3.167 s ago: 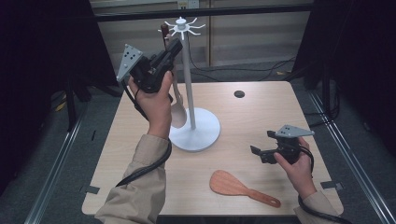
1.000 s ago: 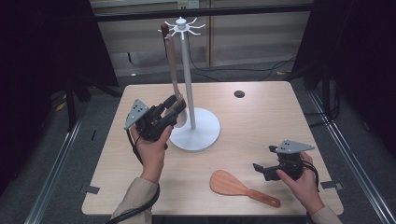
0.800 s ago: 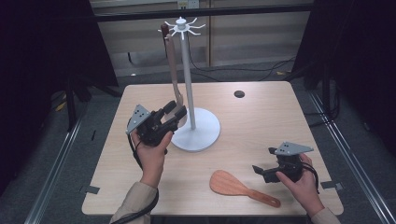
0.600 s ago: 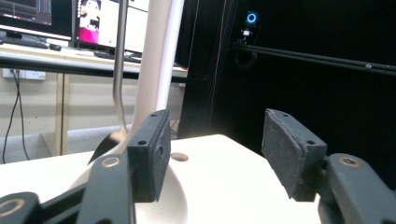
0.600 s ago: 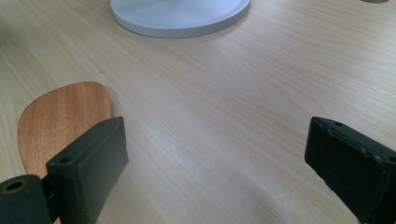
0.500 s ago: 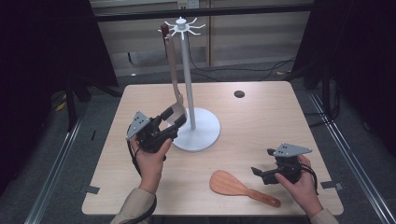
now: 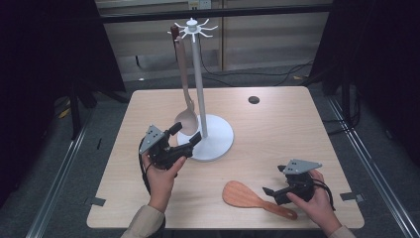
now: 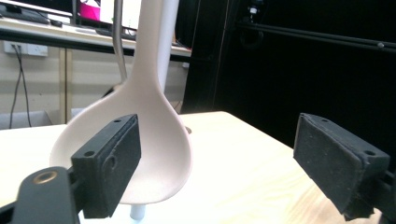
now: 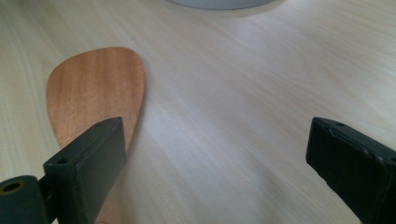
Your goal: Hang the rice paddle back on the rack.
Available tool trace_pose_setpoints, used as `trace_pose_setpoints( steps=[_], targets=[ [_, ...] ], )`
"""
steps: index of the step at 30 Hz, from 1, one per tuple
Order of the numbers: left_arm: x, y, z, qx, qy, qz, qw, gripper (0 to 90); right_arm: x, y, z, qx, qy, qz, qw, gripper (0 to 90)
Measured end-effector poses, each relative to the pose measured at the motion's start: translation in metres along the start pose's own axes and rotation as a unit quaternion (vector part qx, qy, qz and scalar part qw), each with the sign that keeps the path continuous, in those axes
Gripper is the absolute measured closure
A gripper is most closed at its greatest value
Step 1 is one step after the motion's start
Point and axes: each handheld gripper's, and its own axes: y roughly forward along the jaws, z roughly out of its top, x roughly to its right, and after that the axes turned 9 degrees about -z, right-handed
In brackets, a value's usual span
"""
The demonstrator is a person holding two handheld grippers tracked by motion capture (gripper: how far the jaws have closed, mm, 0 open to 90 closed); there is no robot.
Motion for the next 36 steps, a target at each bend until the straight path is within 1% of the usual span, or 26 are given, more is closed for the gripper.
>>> trace_pose_setpoints(
  steps=[2, 3, 4, 6, 8, 9, 11, 12, 13, 14, 15, 16, 19, 20, 22, 23, 24, 26, 27, 28, 29, 31, 32, 33, 34, 36],
  targets=[
    [-0.001, -0.001, 0.0, -0.003, 0.005, 0.002, 1.0, 13.0, -0.005, 0.003, 0.0, -0.008, -0.015, 0.009, 0.9998, 4.6],
    [-0.001, -0.001, -0.001, 0.003, -0.002, 0.004, 1.0, 12.6, -0.007, 0.004, 0.0, -0.012, -0.018, 0.016, 0.9996, 4.6],
    [-0.001, -0.002, 0.0, 0.001, 0.0, 0.001, 1.0, 12.6, -0.009, 0.006, 0.0, -0.015, -0.024, 0.022, 0.9994, 4.5],
    [-0.002, -0.002, 0.0, 0.005, 0.0, 0.005, 1.0, 12.3, -0.011, 0.008, -0.001, -0.025, -0.032, 0.033, 0.9987, 4.6],
    [-0.002, -0.003, 0.0, 0.009, -0.004, 0.008, 0.9999, 12.3, -0.013, 0.01, -0.001, -0.028, -0.04, 0.044, 0.9979, 4.6],
    [-0.002, -0.004, 0.0, 0.004, 0.0, 0.008, 1.0, 12.3, -0.015, 0.01, -0.001, -0.029, -0.04, 0.047, 0.9977, 4.5],
    [-0.003, -0.003, -0.001, 0.006, -0.006, 0.011, 0.9999, 12.2, -0.016, 0.011, 0.001, -0.028, -0.046, 0.052, 0.9972, 4.5],
    [-0.003, -0.003, -0.001, 0.005, -0.008, 0.01, 0.9999, 12.2, -0.017, 0.011, 0.001, -0.03, -0.048, 0.054, 0.997, 4.5],
    [-0.004, -0.004, -0.002, -0.003, -0.003, 0.008, 1.0, 12.2, -0.018, 0.011, 0.001, -0.029, -0.053, 0.056, 0.9966, 4.5],
    [-0.003, -0.003, -0.002, 0.005, -0.009, 0.009, 0.9999, 12.2, -0.018, 0.011, 0.002, -0.032, -0.059, 0.057, 0.9961, 4.5],
    [-0.003, -0.003, -0.002, 0.005, -0.01, 0.009, 0.9999, 12.2, -0.019, 0.011, 0.002, -0.035, -0.063, 0.059, 0.9957, 4.3],
    [-0.004, -0.004, -0.002, 0.0, -0.006, 0.006, 1.0, 12.2, -0.02, 0.011, 0.002, -0.039, -0.069, 0.057, 0.9952, 3.5],
    [-0.004, -0.004, -0.001, 0.004, -0.005, 0.011, 0.9999, 12.2, -0.02, 0.013, 0.003, -0.048, -0.077, 0.059, 0.9942, 2.7],
    [-0.003, -0.005, 0.0, 0.004, -0.003, 0.007, 1.0, 12.2, -0.021, 0.014, 0.003, -0.054, -0.075, 0.061, 0.9938, 2.8],
    [-0.003, -0.005, 0.0, 0.011, -0.008, 0.012, 0.9998, 12.2, -0.022, 0.017, 0.002, -0.064, -0.09, 0.06, 0.9921, 2.2],
    [-0.003, -0.006, 0.0, 0.005, -0.005, 0.012, 0.9999, 12.2, -0.022, 0.018, 0.002, -0.066, -0.085, 0.066, 0.992, 3.0],
    [-0.004, -0.006, -0.001, 0.008, -0.009, 0.014, 0.9998, 12.2, -0.022, 0.018, 0.002, -0.067, -0.08, 0.069, 0.9921, 3.2],
    [-0.004, -0.007, -0.002, 0.005, -0.009, 0.016, 0.9998, 12.2, -0.021, 0.019, 0.003, -0.067, -0.086, 0.066, 0.9919, 4.0],
    [-0.005, -0.008, -0.002, 0.002, -0.005, 0.012, 0.9999, 12.2, -0.021, 0.019, 0.004, -0.071, -0.079, 0.064, 0.9922, 4.1],
    [-0.005, -0.008, -0.002, 0.001, -0.006, 0.013, 0.9999, 12.2, -0.019, 0.02, 0.004, -0.065, -0.08, 0.067, 0.9924, 4.4],
    [-0.005, -0.008, -0.003, 0.004, -0.008, 0.016, 0.9998, 12.2, -0.018, 0.02, 0.005, -0.068, -0.082, 0.064, 0.9922, 4.6],
    [-0.005, -0.009, -0.003, 0.004, -0.008, 0.017, 0.9998, 12.2, -0.018, 0.02, 0.005, -0.074, -0.082, 0.074, 0.9912, 5.2],
    [-0.005, -0.01, -0.003, -0.003, -0.004, 0.016, 0.9999, 12.2, -0.019, 0.021, 0.005, -0.073, -0.08, 0.082, 0.9908, 5.2],
    [-0.005, -0.011, -0.003, 0.0, -0.006, 0.019, 0.9998, 12.2, -0.02, 0.022, 0.005, -0.073, -0.083, 0.089, 0.9899, 4.7],
    [-0.005, -0.011, -0.003, 0.001, -0.009, 0.024, 0.9997, 12.2, -0.022, 0.023, 0.006, -0.077, -0.09, 0.094, 0.9886, 4.4],
    [-0.006, -0.012, -0.003, 0.005, -0.01, 0.022, 0.9997, 12.2, -0.026, 0.026, 0.005, -0.086, -0.109, 0.105, 0.9848, 2.2]
  ],
)
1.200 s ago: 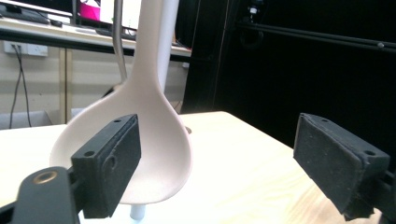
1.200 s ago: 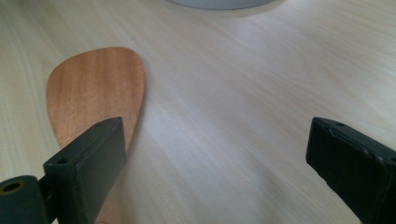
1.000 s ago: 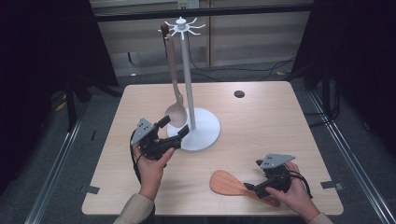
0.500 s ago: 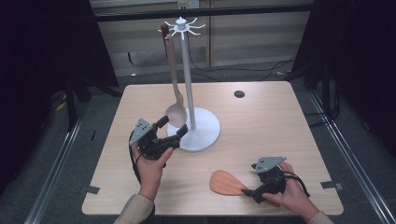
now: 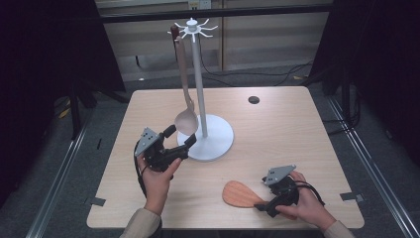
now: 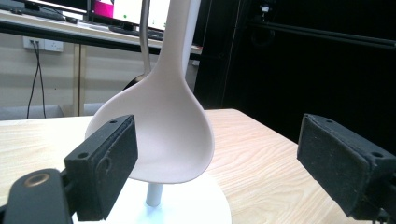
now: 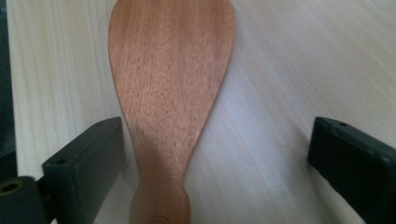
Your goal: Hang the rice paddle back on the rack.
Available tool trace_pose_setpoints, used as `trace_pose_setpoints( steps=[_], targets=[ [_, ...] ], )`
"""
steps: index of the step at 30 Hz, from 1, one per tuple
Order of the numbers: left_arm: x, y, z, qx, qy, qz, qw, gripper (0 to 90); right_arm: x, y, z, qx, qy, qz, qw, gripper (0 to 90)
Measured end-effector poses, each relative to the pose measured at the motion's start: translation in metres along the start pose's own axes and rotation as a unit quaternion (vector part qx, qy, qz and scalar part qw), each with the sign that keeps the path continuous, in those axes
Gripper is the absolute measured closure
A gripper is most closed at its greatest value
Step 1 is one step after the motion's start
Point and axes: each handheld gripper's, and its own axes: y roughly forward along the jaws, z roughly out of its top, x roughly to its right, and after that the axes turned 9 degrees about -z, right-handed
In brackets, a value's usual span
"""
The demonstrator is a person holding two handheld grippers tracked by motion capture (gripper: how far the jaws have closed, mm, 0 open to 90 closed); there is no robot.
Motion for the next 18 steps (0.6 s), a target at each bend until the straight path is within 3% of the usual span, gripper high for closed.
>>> trace_pose_setpoints(
  steps=[5, 8, 11, 14, 16, 18],
  targets=[
    [0.0, 0.0, -0.001, -0.004, -0.001, -0.002, 1.0, 12.2, -0.001, 0.001, 0.004, -0.006, -0.013, -0.014, 0.9998, 6.1],
    [0.001, 0.001, -0.002, -0.006, -0.001, -0.005, 1.0, 12.2, 0.006, 0.0, 0.002, -0.003, 0.008, -0.021, 0.9997, 11.5],
    [0.002, 0.002, -0.002, -0.007, 0.0, -0.004, 1.0, 12.3, 0.015, -0.002, 0.004, -0.001, 0.02, -0.027, 0.9994, 31.5],
    [0.002, 0.002, -0.003, -0.018, 0.009, -0.008, 0.9998, 12.3, 0.024, -0.003, 0.004, -0.002, 0.038, -0.041, 0.9984, 43.6],
    [0.002, 0.003, -0.004, -0.012, 0.002, -0.007, 0.9999, 12.3, 0.029, -0.003, 0.006, -0.003, 0.042, -0.047, 0.998, 54.4],
    [0.003, 0.004, -0.005, -0.013, 0.0, -0.007, 0.9999, 12.3, 0.032, -0.002, 0.008, -0.007, 0.045, -0.042, 0.9981, 57.2]
  ],
)
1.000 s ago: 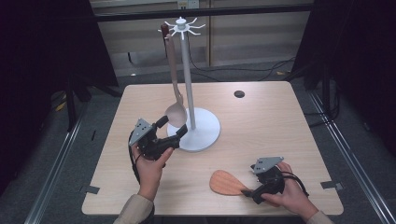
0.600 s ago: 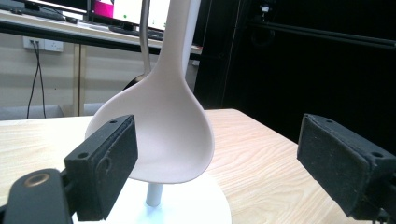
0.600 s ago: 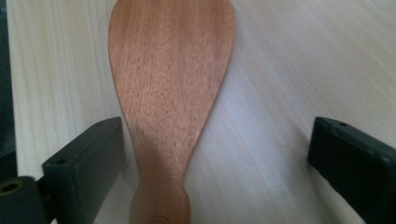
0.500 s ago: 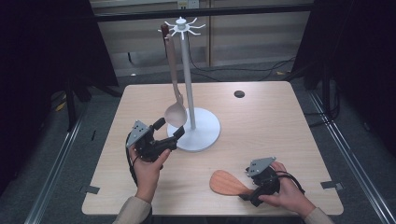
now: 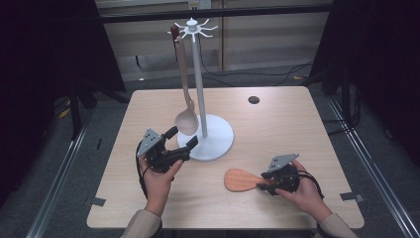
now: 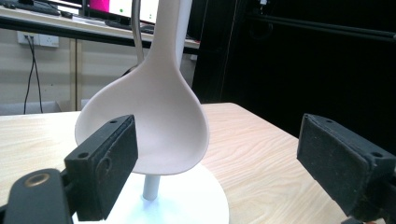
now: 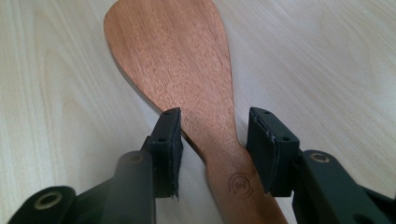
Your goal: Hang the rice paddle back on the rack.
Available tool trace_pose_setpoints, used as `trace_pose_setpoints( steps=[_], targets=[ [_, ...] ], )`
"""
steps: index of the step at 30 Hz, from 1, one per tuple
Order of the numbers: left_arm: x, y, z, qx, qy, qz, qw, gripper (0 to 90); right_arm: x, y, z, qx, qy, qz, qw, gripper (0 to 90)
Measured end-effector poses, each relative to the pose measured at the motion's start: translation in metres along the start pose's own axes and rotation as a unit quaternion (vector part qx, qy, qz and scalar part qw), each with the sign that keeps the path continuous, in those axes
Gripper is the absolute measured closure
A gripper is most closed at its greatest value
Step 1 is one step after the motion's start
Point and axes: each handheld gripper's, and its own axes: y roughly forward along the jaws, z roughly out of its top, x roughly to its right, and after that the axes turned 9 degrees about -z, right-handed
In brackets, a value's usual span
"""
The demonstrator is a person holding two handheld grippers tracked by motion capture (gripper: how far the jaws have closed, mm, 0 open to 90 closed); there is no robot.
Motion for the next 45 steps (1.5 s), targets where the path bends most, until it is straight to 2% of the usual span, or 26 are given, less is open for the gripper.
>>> trace_pose_setpoints(
  steps=[2, 3, 6, 8, 9, 10, 11, 16, 18, 19, 20, 21, 22, 24, 25, 26, 28, 29, 30, 34, 36, 37, 38, 42, 44, 45],
  targets=[
    [0.001, 0.001, -0.001, -0.001, -0.001, 0.0, 1.0, 12.3, 0.002, 0.003, 0.003, 0.002, 0.009, -0.009, 0.9999, 59.1],
    [0.0, 0.0, -0.001, -0.008, 0.004, 0.001, 1.0, 12.3, 0.002, 0.004, 0.005, 0.001, 0.004, -0.013, 0.9999, 60.4],
    [0.002, 0.001, -0.003, -0.005, -0.001, 0.0, 1.0, 12.3, 0.001, 0.009, 0.011, 0.008, 0.007, -0.01, 0.9999, 63.3],
    [0.001, 0.0, -0.003, -0.014, 0.006, 0.0, 0.9999, 12.3, -0.002, 0.014, 0.015, 0.013, 0.01, -0.007, 0.9998, 63.2],
    [0.002, 0.0, -0.004, -0.012, 0.001, 0.001, 0.9999, 12.3, -0.003, 0.015, 0.017, 0.009, 0.006, -0.006, 0.9999, 63.2],
    [0.002, 0.0, -0.004, -0.016, 0.006, -0.007, 0.9998, 12.3, -0.005, 0.017, 0.019, 0.014, 0.001, -0.001, 0.9999, 63.2],
    [0.003, 0.001, -0.005, -0.01, -0.002, -0.001, 0.9999, 12.3, -0.007, 0.018, 0.021, 0.012, -0.005, -0.004, 0.9999, 63.8],
    [0.002, 0.0, -0.006, -0.014, 0.001, 0.002, 0.9999, 12.3, -0.017, 0.024, 0.029, 0.017, -0.03, 0.017, 0.9993, 67.3],
    [0.002, 0.0, -0.007, -0.013, -0.001, 0.0, 0.9999, 12.3, -0.022, 0.025, 0.031, 0.018, -0.022, 0.021, 0.9994, 67.5],
    [0.002, 0.001, -0.007, -0.014, -0.001, 0.0, 0.9999, 12.3, -0.022, 0.026, 0.032, 0.021, -0.029, 0.021, 0.9992, 67.2],
    [0.002, 0.001, -0.007, -0.015, 0.0, -0.002, 0.9999, 12.3, -0.023, 0.026, 0.032, 0.018, -0.022, 0.016, 0.9995, 63.6],
    [0.003, 0.002, -0.007, -0.01, -0.005, -0.003, 0.9999, 12.3, -0.021, 0.026, 0.03, 0.02, -0.021, 0.014, 0.9995, 56.4],
    [0.003, 0.002, -0.008, -0.013, -0.003, -0.003, 0.9999, 12.3, -0.022, 0.025, 0.029, 0.019, -0.009, 0.011, 0.9997, 53.6],
    [0.003, 0.003, -0.008, -0.018, -0.003, -0.001, 0.9998, 12.3, -0.02, 0.022, 0.027, 0.017, -0.014, 0.013, 0.9997, 46.8],
    [0.003, 0.004, -0.009, -0.015, -0.003, -0.004, 0.9999, 12.3, -0.02, 0.021, 0.024, 0.018, -0.006, 0.013, 0.9997, 41.1],
    [0.002, 0.003, -0.009, -0.022, 0.004, -0.004, 0.9997, 12.3, -0.019, 0.018, 0.022, 0.014, -0.007, 0.007, 0.9999, 39.0],
    [0.003, 0.004, -0.008, -0.022, 0.001, -0.004, 0.9998, 12.3, -0.018, 0.015, 0.017, 0.006, -0.015, 0.008, 0.9998, 39.3],
    [0.003, 0.005, -0.008, -0.017, -0.004, -0.005, 0.9998, 12.3, -0.018, 0.012, 0.014, 0.007, -0.015, 0.01, 0.9998, 39.5],
    [0.004, 0.005, -0.008, -0.015, -0.005, -0.005, 0.9999, 12.3, -0.017, 0.01, 0.012, 0.004, -0.024, 0.011, 0.9996, 41.4],
    [0.003, 0.004, -0.007, -0.018, -0.002, -0.004, 0.9998, 12.3, -0.016, 0.007, 0.011, 0.007, -0.03, 0.018, 0.9994, 65.9],
    [0.003, 0.003, -0.007, -0.016, -0.001, -0.004, 0.9999, 12.3, -0.016, 0.008, 0.014, 0.003, -0.036, 0.023, 0.9991, 66.4],
    [0.004, 0.005, -0.006, -0.01, -0.008, -0.002, 0.9999, 12.3, -0.017, 0.009, 0.015, 0.006, -0.034, 0.03, 0.9989, 66.5],
    [0.003, 0.004, -0.006, -0.015, -0.005, -0.001, 0.9999, 12.3, -0.019, 0.01, 0.017, 0.005, -0.044, 0.028, 0.9986, 66.5],
    [0.001, 0.005, -0.006, -0.019, 0.001, -0.005, 0.9998, 12.3, -0.03, 0.017, 0.025, 0.016, -0.066, 0.049, 0.9965, 66.5],
    [0.002, 0.005, -0.007, -0.021, 0.001, -0.003, 0.9998, 12.3, -0.035, 0.019, 0.028, 0.017, -0.069, 0.052, 0.9961, 66.5],
    [0.003, 0.006, -0.007, -0.015, -0.005, -0.004, 0.9999, 12.3, -0.036, 0.02, 0.029, 0.018, -0.068, 0.054, 0.9961, 66.5]
  ],
)
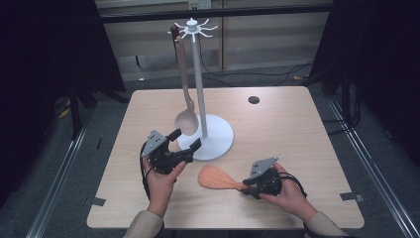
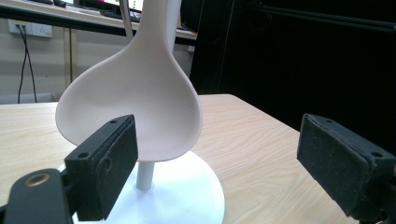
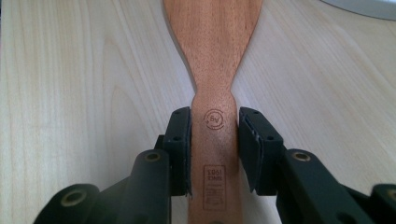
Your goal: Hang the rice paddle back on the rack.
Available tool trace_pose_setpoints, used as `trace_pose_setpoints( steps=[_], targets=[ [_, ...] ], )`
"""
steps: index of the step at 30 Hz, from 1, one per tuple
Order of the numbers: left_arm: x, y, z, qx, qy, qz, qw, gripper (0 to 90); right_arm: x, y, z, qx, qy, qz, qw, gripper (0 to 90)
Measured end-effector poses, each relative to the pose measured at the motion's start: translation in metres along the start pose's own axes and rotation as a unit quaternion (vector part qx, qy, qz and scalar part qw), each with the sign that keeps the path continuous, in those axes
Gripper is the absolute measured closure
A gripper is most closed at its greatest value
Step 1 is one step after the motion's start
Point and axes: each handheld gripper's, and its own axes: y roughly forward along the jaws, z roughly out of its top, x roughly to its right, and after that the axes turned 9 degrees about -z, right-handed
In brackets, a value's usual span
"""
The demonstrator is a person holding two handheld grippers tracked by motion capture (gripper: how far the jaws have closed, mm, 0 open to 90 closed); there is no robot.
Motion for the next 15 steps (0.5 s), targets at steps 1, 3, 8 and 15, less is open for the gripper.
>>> trace_pose_setpoints(
  steps=[1, 3, 8, 15],
  targets=[
    [-0.0002, -0.0003, -0.0001, -0.002, 0.001, 0.0, 1.0, 12.3, -0.0002, -0.0001, 0.0007, -0.002, 0.0, -0.004, 1.0, 66.5],
    [-0.0002, -0.0004, 0.0, -0.002, 0.002, 0.0, 1.0, 12.3, 0.0008, 0.0004, 0.0001, 0.001, 0.002, -0.003, 1.0, 66.4],
    [0.0002, -0.0002, 0.0005, -0.001, 0.002, 0.001, 1.0, 12.3, 0.0033, -0.0018, -0.0022, -0.004, 0.016, -0.005, 0.9998, 66.4],
    [-0.0009, 0.0009, -0.0003, -0.005, 0.003, -0.002, 1.0, 12.4, 0.0048, -0.0014, -0.0034, 0.003, 0.017, -0.001, 0.9998, 66.5]
  ],
)
